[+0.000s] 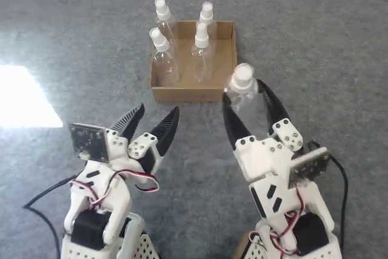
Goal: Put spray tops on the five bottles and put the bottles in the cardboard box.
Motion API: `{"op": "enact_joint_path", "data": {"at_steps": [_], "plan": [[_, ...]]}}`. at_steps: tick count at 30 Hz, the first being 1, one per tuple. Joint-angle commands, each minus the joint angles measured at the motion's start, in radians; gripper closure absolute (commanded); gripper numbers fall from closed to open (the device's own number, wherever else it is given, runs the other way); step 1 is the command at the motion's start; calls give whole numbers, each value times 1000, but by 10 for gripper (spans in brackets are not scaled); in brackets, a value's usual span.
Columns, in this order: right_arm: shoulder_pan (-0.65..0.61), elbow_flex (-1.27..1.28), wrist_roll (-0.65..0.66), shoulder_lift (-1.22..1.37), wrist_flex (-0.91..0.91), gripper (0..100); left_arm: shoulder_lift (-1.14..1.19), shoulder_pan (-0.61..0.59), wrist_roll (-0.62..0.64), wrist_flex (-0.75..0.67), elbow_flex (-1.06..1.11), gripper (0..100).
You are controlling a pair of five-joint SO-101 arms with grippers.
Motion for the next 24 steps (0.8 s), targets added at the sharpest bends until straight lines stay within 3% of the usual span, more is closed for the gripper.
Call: {"op": "enact_joint_path", "data": {"at_steps": [1,14,24], "plan": [[-96,-157,5,151,-38,992,-20,37,8,-17,-7,758],[-136,-321,-244,509,-205,989,-20,51,8,-14,-5,754],[-294,-353,-259,539,-200,989,-20,52,9,-17,4,754]]}}
